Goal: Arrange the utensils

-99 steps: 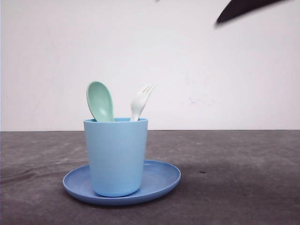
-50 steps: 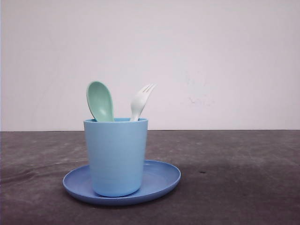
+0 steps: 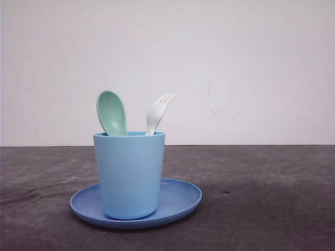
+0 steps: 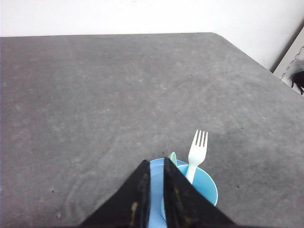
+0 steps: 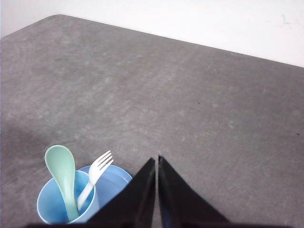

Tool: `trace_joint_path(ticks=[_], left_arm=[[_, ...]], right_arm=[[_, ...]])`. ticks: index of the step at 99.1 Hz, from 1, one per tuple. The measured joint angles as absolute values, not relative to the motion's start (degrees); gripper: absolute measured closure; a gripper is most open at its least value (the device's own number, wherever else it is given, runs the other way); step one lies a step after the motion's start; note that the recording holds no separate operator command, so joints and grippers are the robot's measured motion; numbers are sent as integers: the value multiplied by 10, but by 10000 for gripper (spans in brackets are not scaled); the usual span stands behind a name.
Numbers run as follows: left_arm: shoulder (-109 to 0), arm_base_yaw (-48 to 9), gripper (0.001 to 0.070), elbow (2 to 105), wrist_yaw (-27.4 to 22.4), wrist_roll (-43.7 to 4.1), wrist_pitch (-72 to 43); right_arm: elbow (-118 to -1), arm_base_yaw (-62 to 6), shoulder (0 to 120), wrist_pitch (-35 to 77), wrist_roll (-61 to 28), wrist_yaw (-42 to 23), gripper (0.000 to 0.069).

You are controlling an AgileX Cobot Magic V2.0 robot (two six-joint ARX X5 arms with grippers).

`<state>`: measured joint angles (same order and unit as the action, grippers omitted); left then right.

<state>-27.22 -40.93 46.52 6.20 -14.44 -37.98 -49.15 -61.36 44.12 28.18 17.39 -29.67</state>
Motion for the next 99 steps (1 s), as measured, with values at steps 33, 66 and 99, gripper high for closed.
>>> trace_joint_path(ticks=[33, 66, 99], left_arm=[[-272, -409, 686, 465, 62, -144, -380], [-272, -357, 686, 457, 62, -49, -356], [-193, -173, 686, 238, 62, -36, -163]], right_arm=[[-491, -614, 441, 282, 174, -297, 683], [-491, -614, 441, 282, 174, -297, 683], [-491, -614, 441, 282, 174, -297, 683]])
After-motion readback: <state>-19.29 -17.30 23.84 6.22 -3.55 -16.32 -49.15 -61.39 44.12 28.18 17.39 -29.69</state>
